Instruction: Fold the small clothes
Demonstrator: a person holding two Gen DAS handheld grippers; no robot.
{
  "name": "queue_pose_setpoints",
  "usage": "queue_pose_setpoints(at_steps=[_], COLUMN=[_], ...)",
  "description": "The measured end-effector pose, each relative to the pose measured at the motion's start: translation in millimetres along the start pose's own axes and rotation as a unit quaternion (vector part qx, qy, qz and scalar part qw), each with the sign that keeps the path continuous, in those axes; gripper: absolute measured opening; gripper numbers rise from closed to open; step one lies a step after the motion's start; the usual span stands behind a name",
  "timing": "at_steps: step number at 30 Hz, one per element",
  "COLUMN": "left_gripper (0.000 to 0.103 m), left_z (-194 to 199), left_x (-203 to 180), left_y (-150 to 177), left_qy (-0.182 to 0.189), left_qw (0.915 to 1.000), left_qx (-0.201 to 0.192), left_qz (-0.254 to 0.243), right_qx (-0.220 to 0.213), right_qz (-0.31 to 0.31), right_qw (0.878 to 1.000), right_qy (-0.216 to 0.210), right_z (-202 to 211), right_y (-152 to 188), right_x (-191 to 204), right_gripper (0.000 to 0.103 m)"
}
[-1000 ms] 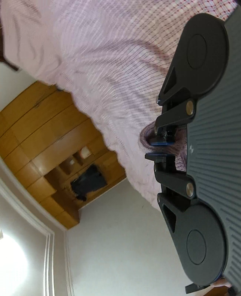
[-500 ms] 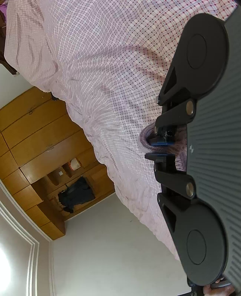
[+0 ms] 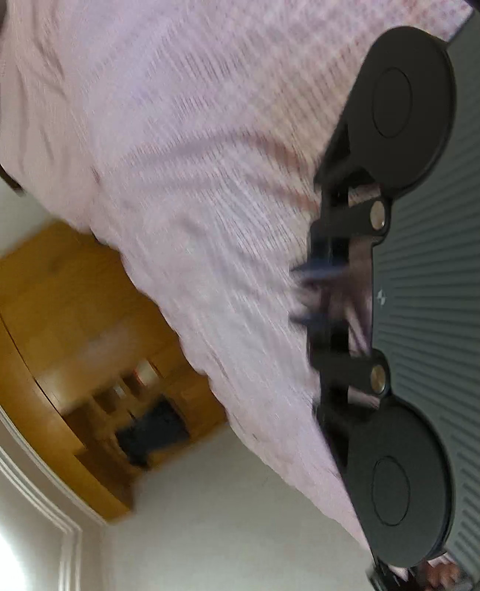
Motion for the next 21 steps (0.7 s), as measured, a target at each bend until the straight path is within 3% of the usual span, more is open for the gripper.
queue_pose_setpoints(at_steps=[1,6,9,11,13,14,16,17,19,20,21], left_gripper=[0.070,0.070,0.068,0.044,0.029,0.028,0.030,0.031,0.027,0.023,0.023], left_z=[2.2,14.1,22.1,28.0,29.7,29.6,28.1,25.3,11.7,4.7,-0.5], left_x=[0.7,-6.4,-22.5,-38.6,-59.2,-64.7,-76.8,-76.3,-60.4,-51.8,-45.9], left_y=[-1.8,-5.3,-13.2,-17.3,-9.9,-0.5,30.3,42.3,61.7,65.5,63.1], left_qy=[0.004,0.015,0.014,-0.007,-0.037,-0.036,0.017,0.024,-0.024,-0.037,-0.031], left_qw=[1.0000,0.9997,0.9997,0.9983,0.9885,0.9801,0.9583,0.9519,0.9431,0.9440,0.9530], left_qx=[-0.005,-0.018,0.013,0.048,0.107,0.144,0.243,0.270,0.289,0.281,0.256], left_qz=[0.007,-0.010,-0.012,-0.031,-0.100,-0.132,-0.149,-0.144,-0.163,-0.169,-0.159], right_qx=[-0.007,0.031,0.035,0.038,0.039,0.040,0.041,0.041,0.042,0.043,0.045], right_qz=[-0.003,0.020,0.029,0.023,0.017,0.015,0.017,0.018,0.019,0.020,0.021], right_qw=[1.000,0.999,0.998,0.998,0.999,0.999,0.999,0.998,0.998,0.998,0.998], right_qy=[-0.012,-0.029,-0.034,-0.034,-0.033,-0.033,-0.032,-0.033,-0.031,-0.031,-0.031], right_z=[2.3,-5.9,-8.5,-9.9,-11.3,-10.1,-10.4,-10.1,-9.3,-9.6,-9.7], right_y=[-1.2,13.6,16.3,17.1,17.0,15.1,16.0,16.6,17.1,17.0,17.5], right_x=[1.8,11.6,14.4,14.0,12.0,10.6,10.7,9.9,10.9,11.0,11.6], right_gripper=[0.088,0.088,0.088,0.088,0.088,0.088,0.088,0.088,0.088,0.088,0.088])
Point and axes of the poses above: each gripper's, at about its wrist camera, not at the fingertips, and z roughly against the way its jaws point, x to its left, y to its underside, the point moved 8 cm from there along -z, roughly the way its jaws point, and after that the axes turned 9 degrees about -x, right-handed, at the moved point
